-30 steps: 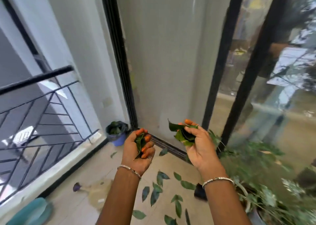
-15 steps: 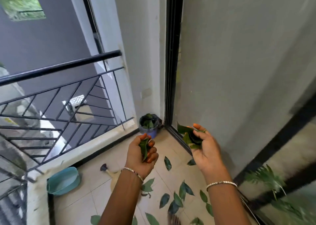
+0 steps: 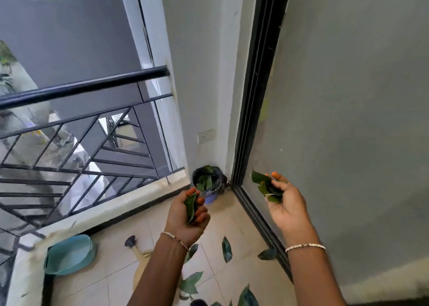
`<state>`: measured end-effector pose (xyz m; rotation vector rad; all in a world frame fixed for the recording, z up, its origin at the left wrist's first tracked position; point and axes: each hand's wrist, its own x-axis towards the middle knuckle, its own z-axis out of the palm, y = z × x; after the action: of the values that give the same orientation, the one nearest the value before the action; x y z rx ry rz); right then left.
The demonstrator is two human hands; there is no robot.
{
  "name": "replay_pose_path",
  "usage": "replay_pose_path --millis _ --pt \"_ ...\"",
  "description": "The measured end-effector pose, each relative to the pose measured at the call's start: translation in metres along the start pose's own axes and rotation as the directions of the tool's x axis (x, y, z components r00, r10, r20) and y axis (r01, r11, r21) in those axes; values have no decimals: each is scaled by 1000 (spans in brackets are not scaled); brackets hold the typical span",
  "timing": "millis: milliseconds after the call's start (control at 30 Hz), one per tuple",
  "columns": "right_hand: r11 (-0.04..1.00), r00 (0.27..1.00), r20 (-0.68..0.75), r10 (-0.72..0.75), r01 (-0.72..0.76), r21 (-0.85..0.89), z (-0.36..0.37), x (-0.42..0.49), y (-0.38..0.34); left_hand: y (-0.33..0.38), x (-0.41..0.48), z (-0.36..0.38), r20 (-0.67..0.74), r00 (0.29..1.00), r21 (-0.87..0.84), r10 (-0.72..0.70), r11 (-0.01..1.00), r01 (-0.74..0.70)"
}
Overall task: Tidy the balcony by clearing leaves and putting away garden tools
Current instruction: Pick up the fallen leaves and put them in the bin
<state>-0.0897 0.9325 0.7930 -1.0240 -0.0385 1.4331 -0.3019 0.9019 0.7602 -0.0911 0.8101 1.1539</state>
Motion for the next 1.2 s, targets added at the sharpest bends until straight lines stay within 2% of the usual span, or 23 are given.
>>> replay_pose_path --millis 333,567,767,933,1067,1200 --pt "981 987 -87 136 -146 -130 80 207 29 71 203 21 -228 971 -19 -71 997 69" --pt "943 954 -202 220 -261 -206 111 355 64 112 350 22 -393 909 0 -136 989 148" --pt "864 891 -363 273 -393 -316 91 480 138 119 486 -25 -485 862 -4 -145 986 164" --pt "778 840 -447 306 -492 -392 48 585 222 113 596 -85 -601 785 25 -148 979 203" --pt "716 808 -471 354 -559 -420 19 661 291 103 674 -122 -665 745 56 -60 990 131" --pt "691 813 -456 363 -563 -453 2 730 352 93 736 -154 -698 714 173 59 981 88"
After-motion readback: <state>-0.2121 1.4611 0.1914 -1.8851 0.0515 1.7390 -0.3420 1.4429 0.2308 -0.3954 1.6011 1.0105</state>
